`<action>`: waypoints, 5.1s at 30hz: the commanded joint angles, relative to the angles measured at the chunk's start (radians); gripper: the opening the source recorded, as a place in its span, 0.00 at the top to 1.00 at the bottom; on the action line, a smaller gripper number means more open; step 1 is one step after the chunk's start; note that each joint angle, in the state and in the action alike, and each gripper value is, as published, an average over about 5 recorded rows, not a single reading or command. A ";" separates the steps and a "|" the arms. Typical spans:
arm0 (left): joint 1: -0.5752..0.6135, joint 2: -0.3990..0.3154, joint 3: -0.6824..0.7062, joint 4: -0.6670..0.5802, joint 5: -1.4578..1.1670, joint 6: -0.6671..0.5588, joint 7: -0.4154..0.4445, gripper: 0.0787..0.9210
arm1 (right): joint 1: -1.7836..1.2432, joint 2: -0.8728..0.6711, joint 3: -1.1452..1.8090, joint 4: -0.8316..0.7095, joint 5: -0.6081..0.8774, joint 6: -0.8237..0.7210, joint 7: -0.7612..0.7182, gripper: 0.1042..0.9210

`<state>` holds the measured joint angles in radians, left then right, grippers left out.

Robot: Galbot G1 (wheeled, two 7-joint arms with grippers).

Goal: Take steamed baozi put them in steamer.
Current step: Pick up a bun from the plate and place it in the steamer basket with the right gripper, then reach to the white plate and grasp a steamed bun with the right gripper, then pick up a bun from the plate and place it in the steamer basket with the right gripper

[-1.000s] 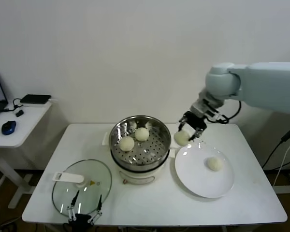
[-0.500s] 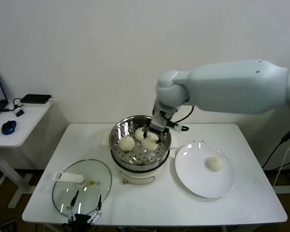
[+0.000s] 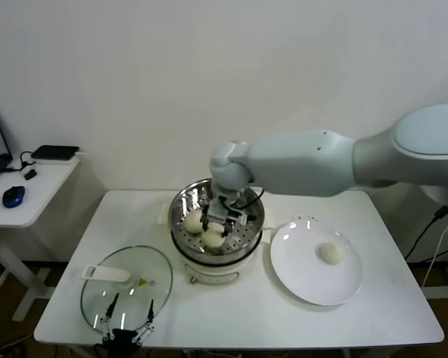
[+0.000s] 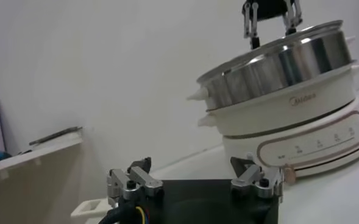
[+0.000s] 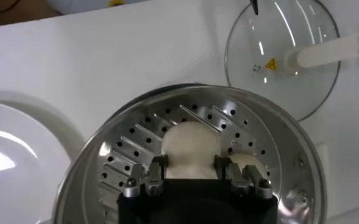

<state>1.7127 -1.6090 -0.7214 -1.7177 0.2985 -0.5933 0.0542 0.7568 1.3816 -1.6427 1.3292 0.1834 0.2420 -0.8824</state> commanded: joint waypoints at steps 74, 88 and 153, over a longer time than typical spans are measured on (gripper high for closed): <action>-0.008 -0.046 -0.001 0.029 0.015 0.021 0.004 0.12 | -0.425 -0.530 0.113 -0.391 0.148 -0.335 -0.056 0.12; -0.002 -0.043 -0.001 0.020 0.013 0.020 0.002 0.12 | -0.273 -0.547 -0.007 -0.283 0.223 -0.359 -0.055 0.42; -0.026 -0.038 -0.002 0.026 -0.003 0.047 -0.004 0.12 | -0.100 -0.097 -0.045 -0.158 0.619 -0.604 0.108 0.37</action>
<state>1.6864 -1.6090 -0.7233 -1.6899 0.2966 -0.5452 0.0506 0.7192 1.2688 -1.7100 1.2064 0.8261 -0.3591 -0.7979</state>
